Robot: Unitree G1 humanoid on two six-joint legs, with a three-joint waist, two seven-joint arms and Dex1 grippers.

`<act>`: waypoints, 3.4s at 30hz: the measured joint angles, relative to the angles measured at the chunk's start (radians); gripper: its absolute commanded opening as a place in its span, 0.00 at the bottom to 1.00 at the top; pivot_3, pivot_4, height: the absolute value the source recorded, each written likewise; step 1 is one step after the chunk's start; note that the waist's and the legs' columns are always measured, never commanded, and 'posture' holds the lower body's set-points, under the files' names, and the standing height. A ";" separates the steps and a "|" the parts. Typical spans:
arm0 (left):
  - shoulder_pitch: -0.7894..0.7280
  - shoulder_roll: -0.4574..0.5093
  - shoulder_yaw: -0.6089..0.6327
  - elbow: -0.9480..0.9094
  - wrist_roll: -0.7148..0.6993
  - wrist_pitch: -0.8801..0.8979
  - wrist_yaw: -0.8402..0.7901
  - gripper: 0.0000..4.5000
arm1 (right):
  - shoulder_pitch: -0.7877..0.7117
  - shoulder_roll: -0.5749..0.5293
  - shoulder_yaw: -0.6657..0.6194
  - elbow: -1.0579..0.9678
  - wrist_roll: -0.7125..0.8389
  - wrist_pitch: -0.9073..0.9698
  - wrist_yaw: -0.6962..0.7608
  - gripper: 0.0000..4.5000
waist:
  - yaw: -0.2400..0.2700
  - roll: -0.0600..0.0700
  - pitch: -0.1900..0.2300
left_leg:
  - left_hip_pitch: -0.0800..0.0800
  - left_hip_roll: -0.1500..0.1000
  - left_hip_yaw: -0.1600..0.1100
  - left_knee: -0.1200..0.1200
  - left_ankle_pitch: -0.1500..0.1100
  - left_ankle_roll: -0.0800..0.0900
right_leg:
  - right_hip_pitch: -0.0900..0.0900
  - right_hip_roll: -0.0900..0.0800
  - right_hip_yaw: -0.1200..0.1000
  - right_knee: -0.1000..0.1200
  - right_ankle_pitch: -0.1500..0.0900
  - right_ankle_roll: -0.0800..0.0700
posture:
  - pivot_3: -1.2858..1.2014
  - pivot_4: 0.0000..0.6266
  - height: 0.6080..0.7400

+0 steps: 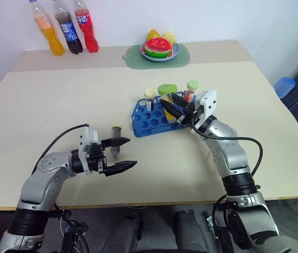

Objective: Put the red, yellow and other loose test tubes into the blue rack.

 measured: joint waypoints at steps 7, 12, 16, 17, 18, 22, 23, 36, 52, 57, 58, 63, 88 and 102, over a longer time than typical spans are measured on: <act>0.019 -0.001 0.012 -0.029 -0.004 0.000 0.019 1.00 | -0.018 0.027 -0.001 0.123 -0.043 -0.145 -0.028 0.17 | -0.004 0.000 0.000 | 0.000 0.002 0.000 0.000 0.001 -0.001 | 0.000 0.003 0.001 0.000 0.001 -0.002 | 0.52 0.24 1.00; 0.024 -0.001 0.013 -0.033 -0.004 0.000 0.025 1.00 | -0.033 0.033 -0.003 0.191 -0.059 -0.207 -0.042 0.17 | -0.004 0.000 0.000 | 0.000 0.004 0.000 0.000 0.001 -0.002 | 0.000 0.004 0.001 0.000 0.001 -0.003 | 0.52 0.24 1.00; 0.024 -0.001 0.013 -0.034 -0.004 0.000 0.031 1.00 | -0.052 0.046 -0.002 0.240 -0.070 -0.238 -0.053 0.17 | -0.004 0.000 0.000 | 0.001 0.004 0.000 0.000 0.001 -0.002 | 0.000 0.005 0.001 0.000 0.002 -0.003 | 0.52 0.24 1.00; 0.024 -0.001 0.013 -0.034 -0.004 0.000 0.031 1.00 | -0.055 0.047 -0.003 0.251 -0.074 -0.248 -0.057 0.17 | -0.004 0.000 0.000 | 0.001 0.004 0.000 0.000 0.001 -0.002 | 0.000 0.005 0.001 0.000 0.002 -0.003 | 0.52 0.24 1.00; 0.025 -0.001 0.014 -0.034 -0.004 0.000 0.032 1.00 | -0.062 0.051 -0.003 0.269 -0.077 -0.260 -0.060 0.17 | -0.004 0.000 0.000 | 0.001 0.004 0.000 0.000 0.001 -0.002 | 0.000 0.005 0.001 0.000 0.002 -0.003 | 0.52 0.24 1.00; 0.025 -0.001 0.014 -0.034 -0.005 0.000 0.033 1.00 | -0.079 0.071 -0.014 0.318 -0.066 -0.281 -0.063 0.17 | -0.005 0.000 0.000 | 0.002 0.007 0.000 0.000 0.002 -0.003 | 0.000 0.008 0.001 0.000 0.003 -0.005 | 0.52 0.24 1.00; 0.026 -0.001 0.014 -0.035 -0.005 0.000 0.035 1.00 | -0.080 0.071 -0.017 0.322 -0.056 -0.280 -0.053 0.17 | -0.005 0.000 0.000 | 0.002 0.007 0.000 -0.001 0.002 -0.003 | 0.000 0.008 0.001 0.000 0.003 -0.006 | 0.52 0.24 1.00; 0.042 -0.059 0.166 -0.111 -0.139 0.097 0.249 1.00 | 0.052 -0.051 0.015 0.110 -0.071 -0.194 0.065 0.98 | 0.002 0.000 0.000 | 0.002 0.009 0.001 -0.001 0.002 -0.004 | 0.000 0.009 0.001 0.000 0.004 -0.006 | 0.52 0.24 1.00; -0.198 0.092 0.282 -0.200 -0.747 0.885 1.363 1.00 | 0.366 -0.475 -0.069 -0.348 0.043 0.133 0.298 0.98 | 0.008 -0.001 0.000 | 0.002 0.010 0.000 0.000 -0.001 0.000 | 0.001 0.010 0.001 0.002 0.004 -0.006 | 0.52 0.24 1.00; -0.289 0.230 0.154 -0.065 -1.107 0.926 1.632 1.00 | 0.378 -0.513 -0.097 -0.407 0.074 0.155 0.326 0.98 | 0.007 -0.002 0.000 | 0.002 0.010 0.001 0.000 0.001 -0.006 | 0.001 0.010 0.002 0.001 0.004 -0.006 | 0.52 0.24 1.00; -0.296 0.259 0.122 -0.047 -1.170 0.918 1.676 1.00 | 0.381 -0.518 -0.098 -0.421 0.081 0.164 0.327 0.98 | 0.006 -0.002 0.000 | 0.002 0.010 0.001 0.000 0.000 -0.006 | 0.000 0.010 0.002 0.001 0.004 -0.006 | 0.52 0.24 1.00; -0.414 0.302 -0.028 0.066 -1.333 0.884 1.826 1.00 | 0.412 -0.543 -0.112 -0.496 0.132 0.217 0.361 0.98 | 0.022 -0.002 0.000 | 0.002 0.010 0.002 0.001 0.000 -0.006 | 0.000 0.010 0.003 0.001 0.004 -0.006 | 0.52 0.24 1.00; -0.714 0.008 -0.173 0.559 -1.342 0.914 2.223 1.00 | 0.434 -0.566 -0.121 -0.573 0.170 0.232 0.377 0.98 | 0.029 -0.003 -0.001 | 0.002 0.009 0.003 0.002 0.001 -0.007 | 0.000 0.010 0.004 0.001 0.004 -0.006 | 0.52 0.24 1.00; -0.717 -0.061 -0.107 0.620 -1.342 0.933 2.281 0.17 | 0.453 -0.566 -0.121 -0.580 0.154 0.224 0.363 1.00 | 0.030 -0.004 -0.002 | 0.002 0.009 0.003 0.003 0.001 -0.007 | 0.000 0.009 0.004 0.001 0.004 -0.005 | 0.52 0.24 1.00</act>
